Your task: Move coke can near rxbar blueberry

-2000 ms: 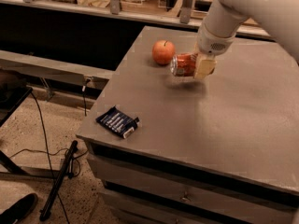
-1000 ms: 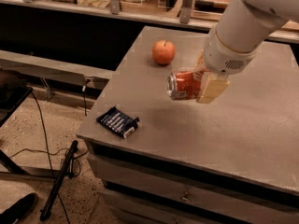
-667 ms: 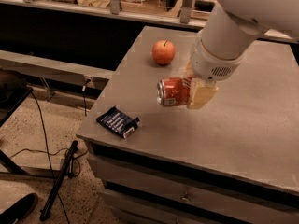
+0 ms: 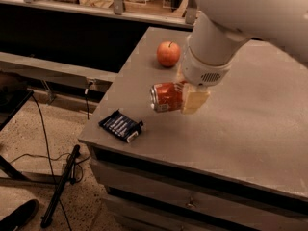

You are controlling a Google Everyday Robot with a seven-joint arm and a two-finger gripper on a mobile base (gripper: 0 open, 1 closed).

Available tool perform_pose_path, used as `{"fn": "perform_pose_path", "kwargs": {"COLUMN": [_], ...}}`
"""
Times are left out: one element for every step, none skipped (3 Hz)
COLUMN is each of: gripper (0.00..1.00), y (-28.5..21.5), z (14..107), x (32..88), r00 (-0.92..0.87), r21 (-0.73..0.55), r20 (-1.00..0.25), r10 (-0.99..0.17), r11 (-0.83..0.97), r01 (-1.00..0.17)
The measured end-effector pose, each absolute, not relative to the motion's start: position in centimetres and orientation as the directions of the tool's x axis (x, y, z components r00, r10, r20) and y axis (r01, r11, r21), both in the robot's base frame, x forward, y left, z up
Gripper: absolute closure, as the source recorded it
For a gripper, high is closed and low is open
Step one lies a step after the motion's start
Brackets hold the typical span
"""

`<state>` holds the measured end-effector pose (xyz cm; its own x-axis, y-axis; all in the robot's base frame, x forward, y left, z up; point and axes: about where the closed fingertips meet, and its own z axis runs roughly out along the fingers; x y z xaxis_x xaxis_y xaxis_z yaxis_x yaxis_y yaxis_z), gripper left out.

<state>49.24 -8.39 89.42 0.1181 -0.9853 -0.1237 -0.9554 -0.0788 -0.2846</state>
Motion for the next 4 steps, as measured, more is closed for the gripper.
{"fn": "perform_pose_path", "kwargs": {"gripper": [1.00, 1.00, 0.85, 0.62], "y": [-7.2, -6.4, -5.3, -4.0], "z": [88.9, 88.0, 86.9, 86.1], "x": [49.9, 50.6, 50.7, 50.4], "r00": [0.136, 0.145, 0.165, 0.194], "r21": [-0.290, -0.286, -0.282, -0.283], "r20": [-0.124, -0.127, -0.124, -0.113], "r10": [-0.983, -0.981, -0.978, -0.975], "r11": [-0.095, -0.104, -0.125, -0.155], "r01": [-0.952, -0.953, -0.951, -0.947]}}
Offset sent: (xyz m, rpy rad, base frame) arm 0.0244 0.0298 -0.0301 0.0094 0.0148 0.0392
